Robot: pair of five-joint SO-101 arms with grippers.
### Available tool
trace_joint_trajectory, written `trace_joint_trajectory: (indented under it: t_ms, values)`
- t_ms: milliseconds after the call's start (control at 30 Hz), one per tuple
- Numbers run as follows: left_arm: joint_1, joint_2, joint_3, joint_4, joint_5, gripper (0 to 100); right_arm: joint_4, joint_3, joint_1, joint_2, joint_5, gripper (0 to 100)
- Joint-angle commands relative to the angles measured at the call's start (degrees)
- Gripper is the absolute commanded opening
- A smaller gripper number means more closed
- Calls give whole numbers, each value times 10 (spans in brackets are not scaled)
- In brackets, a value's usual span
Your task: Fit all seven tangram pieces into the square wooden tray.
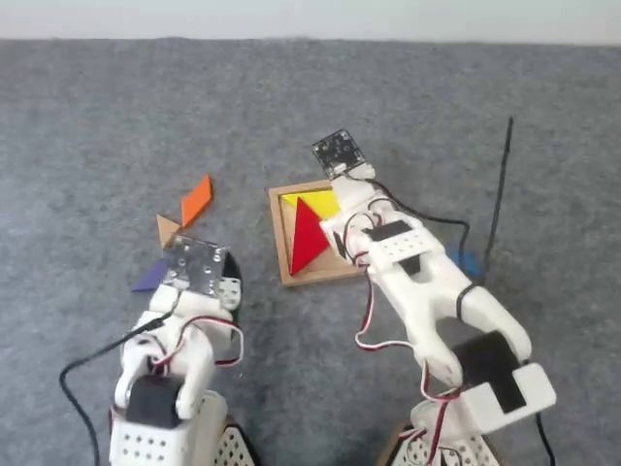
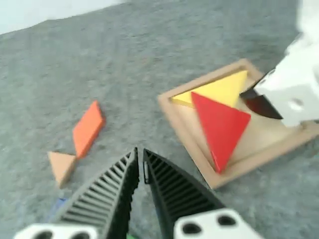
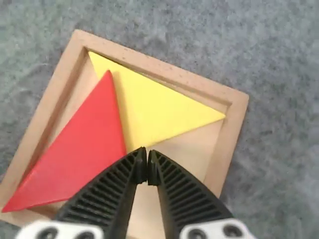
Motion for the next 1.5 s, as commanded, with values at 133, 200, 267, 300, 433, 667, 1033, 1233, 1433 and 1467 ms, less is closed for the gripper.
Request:
trace_joint_trajectory:
  t_ms: [133,200,267,300,433,667,1033,1233,1433,1467]
  values:
    - [-4,341,-138,-183,49,16,-5,-71,-12,-1,-5,7]
    - [-4,446,-171,-209,86,15,-3,-86,-13,-1,-6,7]
    - [-11,533,-199,-221,95,15,-3,-92,-14,0,-6,7]
    - [-28,565,-211,-228,95,13,-3,-95,-14,5,-7,7]
    - [-120,622,-227,-261,95,13,-2,-127,-14,55,-6,7]
    - [-119,573,-201,-264,95,13,96,-226,-29,124,-4,7]
    - [-106,513,-167,-265,95,13,124,-251,-84,140,64,7]
    - [-106,510,-161,-267,95,13,194,-247,-52,36,67,7]
    - [-106,510,-161,-267,95,13,294,-152,-36,-176,74,7]
    - [-106,510,-161,-267,95,13,303,-121,-43,-210,95,7]
